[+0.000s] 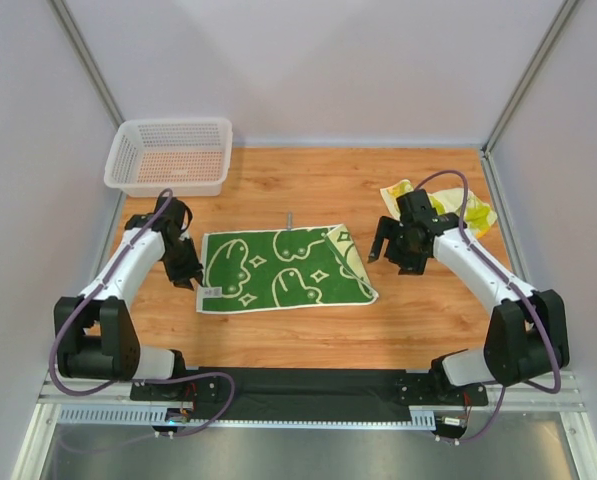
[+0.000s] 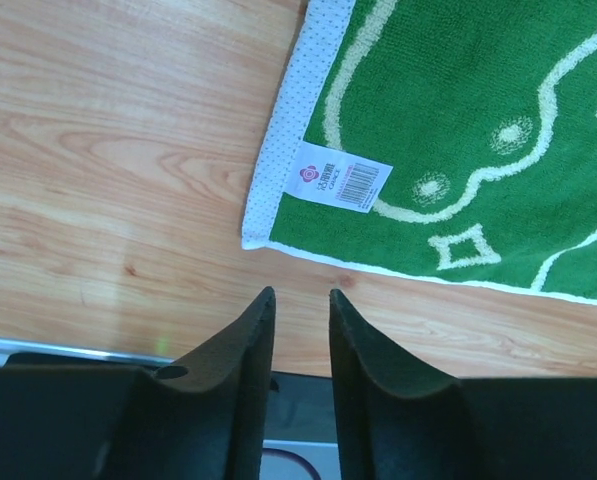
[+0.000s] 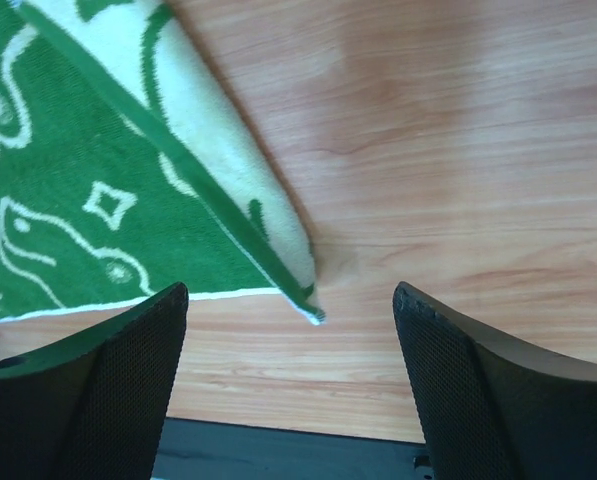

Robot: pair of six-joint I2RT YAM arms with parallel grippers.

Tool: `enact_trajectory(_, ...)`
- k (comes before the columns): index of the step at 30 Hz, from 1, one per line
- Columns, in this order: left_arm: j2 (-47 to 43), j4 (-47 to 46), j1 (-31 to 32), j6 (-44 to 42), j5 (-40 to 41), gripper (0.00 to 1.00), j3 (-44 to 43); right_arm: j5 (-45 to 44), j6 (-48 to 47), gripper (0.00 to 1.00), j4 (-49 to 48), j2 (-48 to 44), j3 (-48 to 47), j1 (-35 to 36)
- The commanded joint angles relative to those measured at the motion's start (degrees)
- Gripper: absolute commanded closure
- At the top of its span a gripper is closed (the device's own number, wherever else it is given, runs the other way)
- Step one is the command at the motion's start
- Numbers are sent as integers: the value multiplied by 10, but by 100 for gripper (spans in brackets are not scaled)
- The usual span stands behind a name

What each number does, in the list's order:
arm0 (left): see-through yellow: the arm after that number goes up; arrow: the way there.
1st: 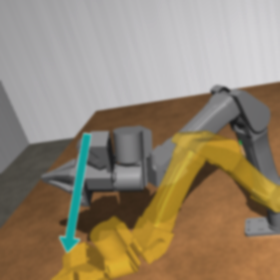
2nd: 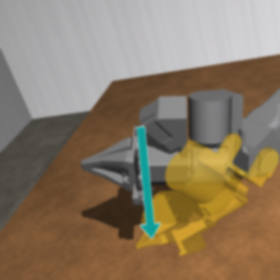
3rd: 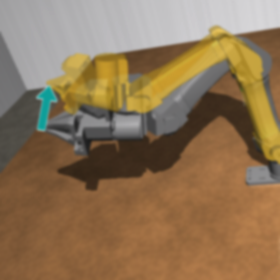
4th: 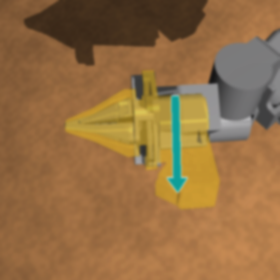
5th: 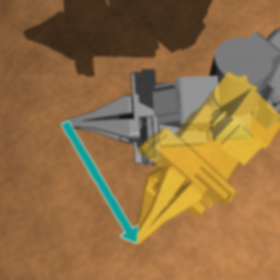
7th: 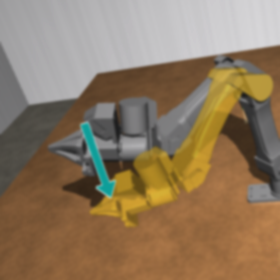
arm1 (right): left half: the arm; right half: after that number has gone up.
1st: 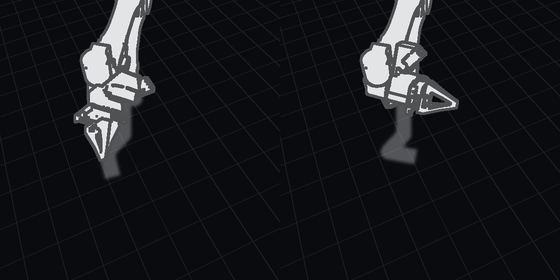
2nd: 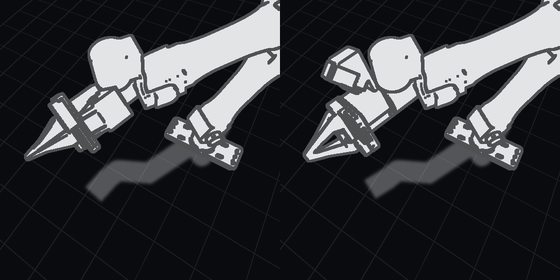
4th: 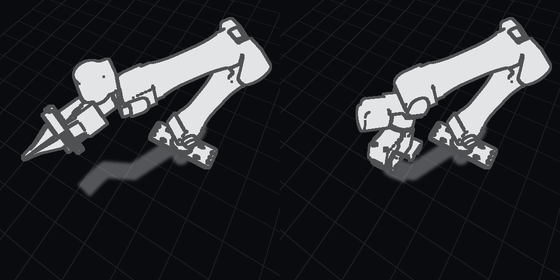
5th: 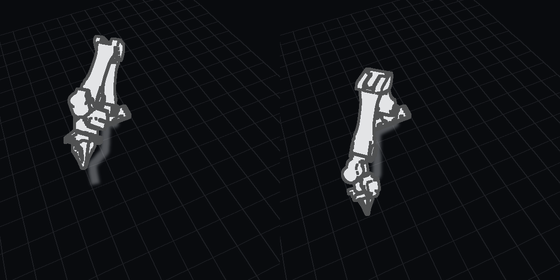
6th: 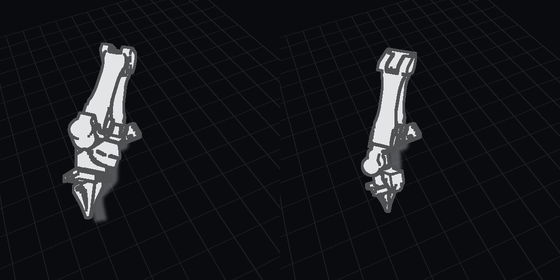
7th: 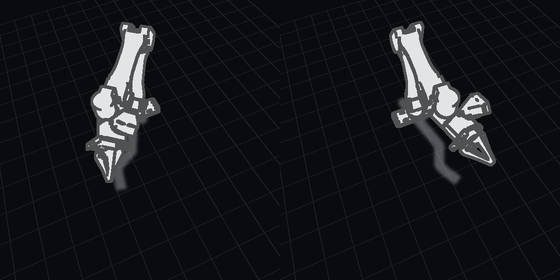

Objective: Roll the towels
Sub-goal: Flatten the towel

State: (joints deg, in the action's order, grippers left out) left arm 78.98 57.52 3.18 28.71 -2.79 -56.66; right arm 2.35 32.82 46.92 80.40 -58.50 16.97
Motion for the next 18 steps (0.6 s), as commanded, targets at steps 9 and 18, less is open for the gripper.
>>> enact_trajectory(9, -3, -35, -1, 19, -16, 76, 32, 48, -104, 33, 12, 207, -259, 90)
enact_trajectory(18, 92, -100, 0, 10, -73, 100, 16, 199, -97, 90, 30, 458, -517, 98)
